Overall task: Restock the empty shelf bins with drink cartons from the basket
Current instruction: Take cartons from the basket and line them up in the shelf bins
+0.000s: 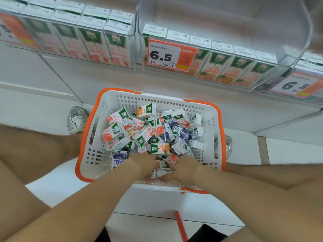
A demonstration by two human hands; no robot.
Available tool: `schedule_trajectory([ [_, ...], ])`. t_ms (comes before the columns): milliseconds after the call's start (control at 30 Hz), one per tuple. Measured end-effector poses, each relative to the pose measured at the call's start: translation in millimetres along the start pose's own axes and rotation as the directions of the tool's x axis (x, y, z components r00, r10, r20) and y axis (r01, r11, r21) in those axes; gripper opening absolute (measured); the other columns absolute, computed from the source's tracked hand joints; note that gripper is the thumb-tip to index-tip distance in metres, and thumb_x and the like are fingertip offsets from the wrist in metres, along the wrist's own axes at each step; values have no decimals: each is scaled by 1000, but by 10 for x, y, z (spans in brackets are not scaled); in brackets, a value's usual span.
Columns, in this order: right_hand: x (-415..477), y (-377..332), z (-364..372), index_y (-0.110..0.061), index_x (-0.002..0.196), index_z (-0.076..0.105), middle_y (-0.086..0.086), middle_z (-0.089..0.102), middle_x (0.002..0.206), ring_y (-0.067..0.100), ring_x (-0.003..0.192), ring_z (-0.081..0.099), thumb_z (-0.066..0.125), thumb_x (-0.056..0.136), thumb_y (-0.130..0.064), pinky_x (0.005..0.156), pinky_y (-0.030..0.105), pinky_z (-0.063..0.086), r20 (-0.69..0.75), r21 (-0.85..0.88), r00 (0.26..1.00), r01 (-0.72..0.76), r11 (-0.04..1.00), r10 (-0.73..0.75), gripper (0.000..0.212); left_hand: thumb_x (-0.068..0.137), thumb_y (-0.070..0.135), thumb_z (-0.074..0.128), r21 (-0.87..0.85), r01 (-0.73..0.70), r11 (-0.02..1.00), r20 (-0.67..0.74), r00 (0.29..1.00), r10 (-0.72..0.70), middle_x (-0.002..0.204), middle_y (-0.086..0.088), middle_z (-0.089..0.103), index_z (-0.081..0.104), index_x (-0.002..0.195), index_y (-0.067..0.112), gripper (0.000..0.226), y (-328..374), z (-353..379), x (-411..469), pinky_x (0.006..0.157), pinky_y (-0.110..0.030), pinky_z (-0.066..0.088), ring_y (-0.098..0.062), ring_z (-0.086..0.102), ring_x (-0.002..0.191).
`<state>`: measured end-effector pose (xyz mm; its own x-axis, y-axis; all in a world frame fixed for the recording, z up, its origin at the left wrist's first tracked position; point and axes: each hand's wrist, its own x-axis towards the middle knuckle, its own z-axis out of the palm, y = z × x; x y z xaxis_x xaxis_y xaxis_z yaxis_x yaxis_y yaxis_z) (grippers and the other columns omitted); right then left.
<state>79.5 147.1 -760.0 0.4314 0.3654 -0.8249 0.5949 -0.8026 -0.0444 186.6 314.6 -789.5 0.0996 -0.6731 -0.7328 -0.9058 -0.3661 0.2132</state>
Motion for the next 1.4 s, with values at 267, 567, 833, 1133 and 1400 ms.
schedule_trajectory([
  [267, -29, 89, 3, -14, 141, 46, 15, 59, 129, 36, 113, 58, 50, 103, -7, 82, 45, 50, -219, 278, 949, -163, 947, 228, 40, 89, -9, 67, -66, 30, 997, -129, 991, -38, 114, -13, 59, 52, 122, 8, 40, -63, -161, -59, 78, -43, 54, -32, 65, 97],
  [567, 11, 79, 48, -10, 133, 47, 14, 64, 110, 31, 77, 63, 56, 90, 9, 57, 41, 47, -191, 333, 950, -175, 927, 248, 48, 100, 11, 60, -179, 59, 982, -182, 979, -92, 142, -14, 46, 57, 129, 12, 30, -122, 59, 9, 93, -38, 52, -26, 59, 115],
  [833, 144, 2, 244, -39, 164, 0, 10, 26, 164, 40, 146, 35, 62, 98, -8, 101, 54, 48, -111, 242, 985, -100, 965, 129, 95, 101, 26, 67, -462, 106, 880, -101, 980, -171, 120, -11, 60, 51, 121, 15, 28, -81, 27, 6, 87, -41, 53, -29, 61, 103],
  [1133, 285, -43, -7, -23, 157, 36, 6, 29, 167, 31, 137, 46, 46, 109, -22, 102, 49, 46, -189, -30, 982, -23, 999, 17, 49, 68, 5, 89, -645, 120, 754, -197, 928, -316, 123, 0, 41, 59, 119, 25, 63, -297, -223, -175, 81, -29, 50, -23, 56, 104],
  [1400, 348, -5, -220, -16, 136, 53, 10, 65, 115, 32, 93, 68, 57, 97, -1, 74, 44, 57, -157, -4, 987, 45, 999, -45, 41, 77, 3, 76, -266, 208, 941, -161, 953, -256, 131, -8, 54, 61, 133, 17, 60, -358, -81, -354, 104, -40, 49, -28, 46, 124],
])
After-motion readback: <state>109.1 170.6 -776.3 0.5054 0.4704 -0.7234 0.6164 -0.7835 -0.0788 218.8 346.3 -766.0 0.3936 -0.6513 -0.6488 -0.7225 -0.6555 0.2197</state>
